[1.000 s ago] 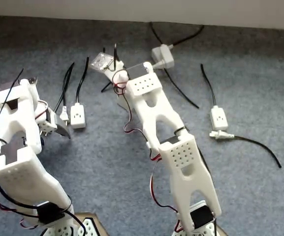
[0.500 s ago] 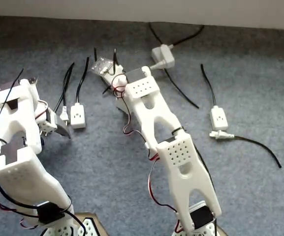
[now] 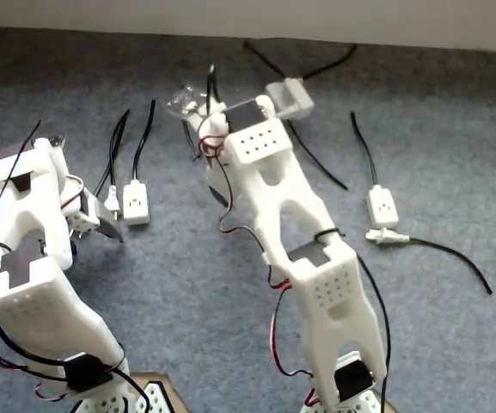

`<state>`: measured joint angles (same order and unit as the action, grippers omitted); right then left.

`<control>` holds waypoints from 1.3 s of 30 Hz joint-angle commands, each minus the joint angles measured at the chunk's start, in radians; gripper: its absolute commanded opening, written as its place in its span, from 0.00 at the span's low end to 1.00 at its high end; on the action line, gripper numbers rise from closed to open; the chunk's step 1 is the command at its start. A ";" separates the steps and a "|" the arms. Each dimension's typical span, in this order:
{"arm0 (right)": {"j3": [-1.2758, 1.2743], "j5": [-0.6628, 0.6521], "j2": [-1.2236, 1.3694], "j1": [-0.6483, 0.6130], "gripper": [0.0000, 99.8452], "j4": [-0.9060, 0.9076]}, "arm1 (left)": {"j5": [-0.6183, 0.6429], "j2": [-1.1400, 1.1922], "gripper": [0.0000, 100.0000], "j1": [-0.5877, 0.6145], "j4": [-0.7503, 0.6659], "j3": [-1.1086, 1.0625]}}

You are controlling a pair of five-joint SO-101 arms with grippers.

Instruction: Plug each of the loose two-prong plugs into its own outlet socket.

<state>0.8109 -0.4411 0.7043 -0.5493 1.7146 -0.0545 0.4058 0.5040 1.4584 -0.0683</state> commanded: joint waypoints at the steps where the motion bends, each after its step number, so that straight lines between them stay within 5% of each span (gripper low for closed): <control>1: -0.137 -0.011 -0.116 -0.010 0.03 0.048 | 0.009 -0.007 0.31 -0.019 -0.003 0.004; 19: -0.555 0.075 -0.541 -0.134 0.03 0.045 | 0.009 -0.007 0.31 -0.021 -0.009 0.004; 24: -0.704 0.114 -0.533 -0.073 0.05 0.033 | 0.008 -0.007 0.31 -0.031 -0.009 0.004; 30: -0.783 0.110 -0.533 0.044 0.20 -0.036 | 0.011 -0.007 0.31 -0.068 -0.005 0.004; 39: -0.789 0.020 -0.527 0.189 0.20 -0.162 | 0.011 -0.007 0.31 -0.067 -0.009 0.004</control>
<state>0.0176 -0.3613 0.2194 -0.3974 1.5781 -0.0545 0.4058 0.4565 1.4584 -0.0683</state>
